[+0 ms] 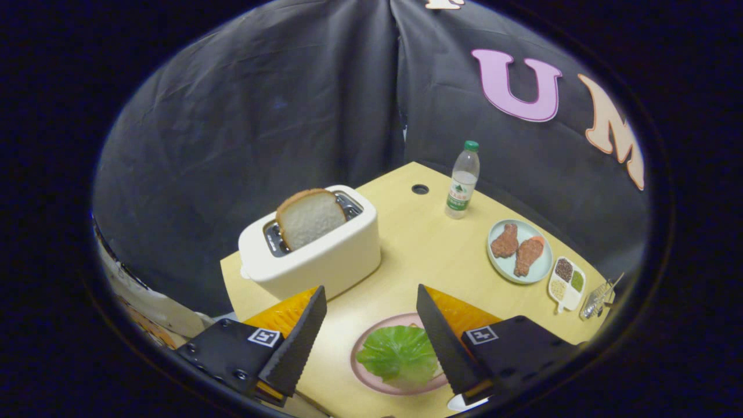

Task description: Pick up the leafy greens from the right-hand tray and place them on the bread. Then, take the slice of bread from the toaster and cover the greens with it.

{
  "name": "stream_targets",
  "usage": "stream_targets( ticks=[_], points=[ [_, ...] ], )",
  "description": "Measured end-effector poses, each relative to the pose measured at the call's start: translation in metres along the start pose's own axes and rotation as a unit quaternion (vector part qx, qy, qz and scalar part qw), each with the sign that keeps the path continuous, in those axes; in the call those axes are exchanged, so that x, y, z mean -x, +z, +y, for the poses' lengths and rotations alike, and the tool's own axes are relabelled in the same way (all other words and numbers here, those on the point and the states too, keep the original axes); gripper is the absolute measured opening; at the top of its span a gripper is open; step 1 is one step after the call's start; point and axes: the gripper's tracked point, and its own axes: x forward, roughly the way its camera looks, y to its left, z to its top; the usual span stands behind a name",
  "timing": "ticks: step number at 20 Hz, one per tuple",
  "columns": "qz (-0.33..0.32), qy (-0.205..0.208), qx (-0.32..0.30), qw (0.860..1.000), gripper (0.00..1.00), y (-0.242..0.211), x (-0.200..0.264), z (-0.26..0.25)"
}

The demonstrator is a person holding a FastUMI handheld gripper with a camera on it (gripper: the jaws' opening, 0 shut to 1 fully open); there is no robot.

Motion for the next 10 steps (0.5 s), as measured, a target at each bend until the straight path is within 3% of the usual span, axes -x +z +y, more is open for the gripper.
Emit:
stream_targets(
  ticks=[4, 10],
  points=[
    [-0.010, 0.014, -0.011, 1.000, 0.99, 0.030, -0.014, 0.040],
    [-0.017, 0.020, -0.086, 0.996, 0.98, 0.057, -0.052, 0.070]
  ],
)
